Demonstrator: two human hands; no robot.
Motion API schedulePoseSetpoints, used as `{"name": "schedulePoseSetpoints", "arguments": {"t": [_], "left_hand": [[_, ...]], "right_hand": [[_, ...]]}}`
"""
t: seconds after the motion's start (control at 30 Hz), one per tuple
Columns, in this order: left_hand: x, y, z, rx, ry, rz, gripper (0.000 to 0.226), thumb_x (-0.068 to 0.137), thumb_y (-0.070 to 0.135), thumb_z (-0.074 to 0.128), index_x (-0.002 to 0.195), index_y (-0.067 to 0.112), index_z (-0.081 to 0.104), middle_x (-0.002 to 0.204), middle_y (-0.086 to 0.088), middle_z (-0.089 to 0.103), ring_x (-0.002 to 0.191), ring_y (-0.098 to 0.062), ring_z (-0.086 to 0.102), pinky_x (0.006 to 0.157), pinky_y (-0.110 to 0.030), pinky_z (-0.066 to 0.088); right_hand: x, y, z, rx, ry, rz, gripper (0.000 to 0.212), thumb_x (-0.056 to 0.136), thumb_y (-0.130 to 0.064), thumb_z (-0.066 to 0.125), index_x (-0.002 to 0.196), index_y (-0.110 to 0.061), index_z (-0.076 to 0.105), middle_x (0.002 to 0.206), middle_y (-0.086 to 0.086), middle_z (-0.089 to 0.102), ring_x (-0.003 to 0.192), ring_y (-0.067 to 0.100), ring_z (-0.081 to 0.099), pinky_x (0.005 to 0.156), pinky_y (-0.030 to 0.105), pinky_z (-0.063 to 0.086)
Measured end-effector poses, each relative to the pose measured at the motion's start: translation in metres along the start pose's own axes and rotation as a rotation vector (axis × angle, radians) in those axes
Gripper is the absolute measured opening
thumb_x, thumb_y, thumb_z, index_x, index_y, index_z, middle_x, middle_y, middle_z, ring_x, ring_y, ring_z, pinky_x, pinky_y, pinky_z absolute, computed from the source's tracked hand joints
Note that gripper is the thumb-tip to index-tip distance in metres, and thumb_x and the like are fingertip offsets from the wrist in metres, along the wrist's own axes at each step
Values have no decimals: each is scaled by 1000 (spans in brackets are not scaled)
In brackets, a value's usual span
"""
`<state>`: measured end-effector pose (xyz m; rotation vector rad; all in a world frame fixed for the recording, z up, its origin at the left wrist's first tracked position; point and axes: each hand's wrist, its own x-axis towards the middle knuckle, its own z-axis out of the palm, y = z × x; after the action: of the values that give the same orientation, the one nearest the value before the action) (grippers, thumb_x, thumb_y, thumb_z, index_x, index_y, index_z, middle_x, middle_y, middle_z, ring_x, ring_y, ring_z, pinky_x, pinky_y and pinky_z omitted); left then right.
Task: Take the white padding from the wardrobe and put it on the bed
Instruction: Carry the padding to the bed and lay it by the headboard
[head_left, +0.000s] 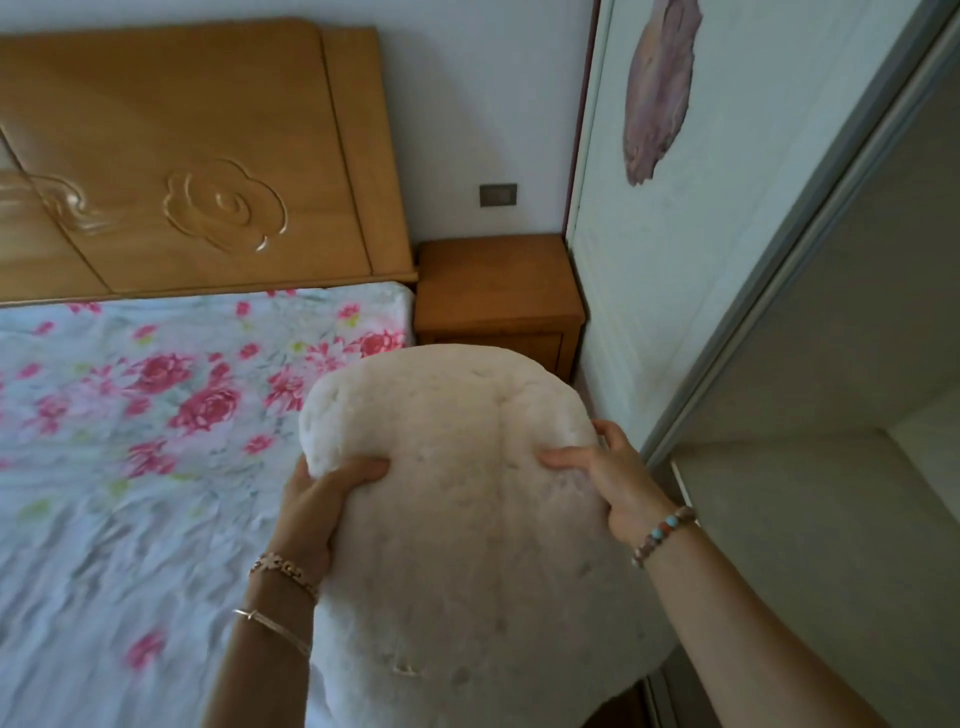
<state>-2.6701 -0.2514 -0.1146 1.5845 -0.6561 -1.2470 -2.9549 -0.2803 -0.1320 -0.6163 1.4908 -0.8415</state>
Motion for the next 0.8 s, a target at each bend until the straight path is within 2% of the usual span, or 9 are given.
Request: {"name": "schedulePoseSetpoints", "arguments": {"t": [0.1, 0.23, 0.27, 0.33, 0.4, 0.53, 0.67, 0.8], "left_hand": [[-16, 18, -12, -48, 28, 24, 41, 69, 3, 81, 106, 17, 71, 87, -9, 80, 70, -22, 76, 51, -34, 59], [-29, 40, -27, -100, 78, 42, 46, 66, 5, 83, 111, 11, 71, 98, -16, 78, 88, -33, 75, 69, -45, 62], [-32, 47, -31, -119, 92, 53, 44, 67, 3, 82, 109, 10, 71, 96, -16, 79, 85, -33, 75, 67, -45, 62], [-35, 58, -36, -150, 111, 81, 37, 68, 0, 80, 103, 10, 72, 86, -12, 80, 70, -24, 76, 53, -37, 60], [-35, 70, -41, -171, 130, 97, 32, 69, -3, 78, 99, 9, 73, 79, -8, 79, 61, -19, 75, 47, -30, 57], [-23, 86, -52, -193, 145, 103, 33, 70, -4, 77, 101, 5, 73, 79, -9, 78, 62, -20, 74, 48, -31, 57], [9, 100, -66, -240, 191, 121, 30, 70, -4, 78, 96, 10, 73, 81, -9, 79, 62, -18, 75, 48, -30, 57], [55, 112, -79, -298, 211, 123, 35, 70, -3, 79, 101, 11, 71, 77, -4, 80, 64, -19, 76, 48, -31, 58]], "right_hand": [[-16, -22, 12, -4, -13, -70, 62, 59, -12, 91, 98, -38, 51, 104, -2, 64, 84, 21, 66, 53, 30, 49], [-30, -58, 27, -55, -52, -179, 64, 58, -17, 90, 108, -33, 53, 103, -6, 63, 85, 17, 63, 55, 29, 46], [-34, -67, 33, -67, -66, -199, 64, 58, -17, 90, 109, -32, 54, 103, -6, 64, 85, 17, 63, 56, 28, 46], [-38, -83, 42, -69, -89, -230, 64, 59, -14, 90, 110, -29, 55, 102, -5, 65, 85, 17, 65, 55, 27, 47], [-39, -96, 52, -41, -113, -236, 65, 59, -8, 90, 112, -25, 55, 102, -3, 65, 86, 20, 66, 56, 28, 49], [-28, -116, 75, -29, -160, -197, 68, 60, 0, 87, 114, -24, 55, 104, 1, 65, 90, 26, 65, 60, 33, 50], [-2, -137, 107, -22, -194, -198, 71, 59, 5, 86, 117, -24, 55, 105, 2, 65, 90, 26, 65, 59, 34, 50], [37, -161, 149, -13, -215, -186, 74, 60, 10, 83, 120, -23, 54, 108, 4, 64, 93, 28, 65, 61, 36, 52]]}}
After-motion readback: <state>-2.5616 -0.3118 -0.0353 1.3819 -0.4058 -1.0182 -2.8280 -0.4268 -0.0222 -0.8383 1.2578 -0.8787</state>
